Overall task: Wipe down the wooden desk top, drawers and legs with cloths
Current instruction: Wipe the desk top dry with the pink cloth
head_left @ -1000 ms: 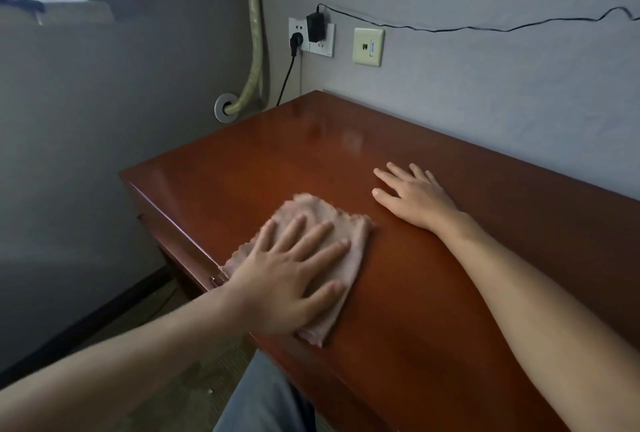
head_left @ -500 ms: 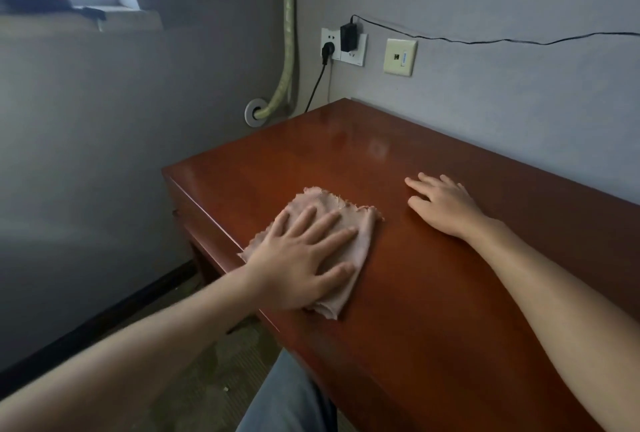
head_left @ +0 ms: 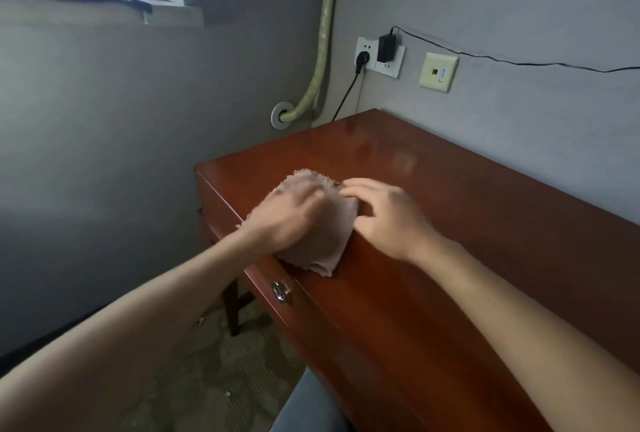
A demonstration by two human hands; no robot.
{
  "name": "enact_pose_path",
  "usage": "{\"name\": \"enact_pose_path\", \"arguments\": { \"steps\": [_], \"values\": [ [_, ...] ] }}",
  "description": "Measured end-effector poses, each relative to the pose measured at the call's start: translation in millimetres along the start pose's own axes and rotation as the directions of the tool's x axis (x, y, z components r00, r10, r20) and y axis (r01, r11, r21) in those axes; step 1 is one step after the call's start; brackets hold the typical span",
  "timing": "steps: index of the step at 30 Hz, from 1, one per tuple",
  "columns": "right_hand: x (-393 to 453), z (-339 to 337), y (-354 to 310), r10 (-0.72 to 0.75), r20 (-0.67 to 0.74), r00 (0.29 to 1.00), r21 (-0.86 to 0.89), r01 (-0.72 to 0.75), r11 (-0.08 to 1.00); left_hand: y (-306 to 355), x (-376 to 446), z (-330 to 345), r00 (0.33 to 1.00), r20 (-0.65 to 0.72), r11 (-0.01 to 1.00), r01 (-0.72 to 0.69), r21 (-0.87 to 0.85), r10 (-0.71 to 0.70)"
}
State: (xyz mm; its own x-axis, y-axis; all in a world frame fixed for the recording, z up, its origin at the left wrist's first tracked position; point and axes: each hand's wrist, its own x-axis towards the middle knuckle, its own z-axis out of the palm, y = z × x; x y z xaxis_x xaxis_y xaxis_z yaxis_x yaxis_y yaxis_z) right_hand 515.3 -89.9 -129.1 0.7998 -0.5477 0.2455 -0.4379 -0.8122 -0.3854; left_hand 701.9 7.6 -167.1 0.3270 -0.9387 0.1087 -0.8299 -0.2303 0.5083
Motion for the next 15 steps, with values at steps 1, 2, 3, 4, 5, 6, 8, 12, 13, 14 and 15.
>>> {"name": "enact_pose_path", "arguments": {
  "steps": [1,2,3,4,5,6,8,12,13,14,15],
  "values": [
    [6.7,11.4,-10.7,-0.026,0.076,0.997,0.046,0.023,0.999,-12.5,7.7,-10.8,0.997,-0.072,0.999,0.037,-0.021,-0.038],
    [14.1,23.5,-20.9,-0.046,0.144,0.988,0.057,0.038,0.998,-29.3,15.8,-21.6,0.992,-0.103,0.996,0.073,0.048,-0.068],
    [22.7,36.0,-30.0,-0.06,0.208,0.976,0.029,0.055,0.998,-50.4,24.4,-31.7,0.99,-0.11,0.98,0.102,0.17,-0.084],
    [32.2,48.9,-37.4,-0.059,0.266,0.962,-0.034,0.07,0.997,-74.0,31.5,-40.7,0.991,-0.097,0.951,0.121,0.286,-0.096],
    [43.2,61.2,-42.1,-0.043,0.315,0.948,-0.107,0.08,0.991,-95.4,36.6,-49.5,0.991,-0.081,0.92,0.128,0.369,-0.106],
    [55.2,73.0,-43.6,-0.018,0.346,0.938,-0.177,0.084,0.981,-116.7,41.8,-55.0,0.988,-0.061,0.911,0.155,0.381,-0.143],
    [81.8,87.7,-41.9,0.041,0.36,0.932,-0.271,0.062,0.961,-142.3,48.0,-65.3,0.98,-0.032,0.949,0.197,0.245,-0.195],
    [140.6,94.1,-25.8,0.2,0.298,0.933,-0.343,-0.091,0.935,-158.1,57.2,-89.6,0.944,-0.063,0.923,0.3,-0.239,-0.324],
    [155.1,95.2,-21.4,0.252,0.266,0.93,-0.363,-0.145,0.921,-160.4,58.8,-91.8,0.941,-0.062,0.901,0.299,-0.314,-0.334],
    [169.0,96.6,-19.3,0.3,0.24,0.923,-0.378,-0.195,0.905,-162.3,60.1,-92.4,0.942,-0.058,0.888,0.29,-0.358,-0.331],
    [182.5,99.8,-19.6,0.329,0.228,0.916,-0.388,-0.225,0.894,-165.6,62.4,-92.1,0.942,-0.06,0.879,0.283,-0.385,-0.33]
  ]
}}
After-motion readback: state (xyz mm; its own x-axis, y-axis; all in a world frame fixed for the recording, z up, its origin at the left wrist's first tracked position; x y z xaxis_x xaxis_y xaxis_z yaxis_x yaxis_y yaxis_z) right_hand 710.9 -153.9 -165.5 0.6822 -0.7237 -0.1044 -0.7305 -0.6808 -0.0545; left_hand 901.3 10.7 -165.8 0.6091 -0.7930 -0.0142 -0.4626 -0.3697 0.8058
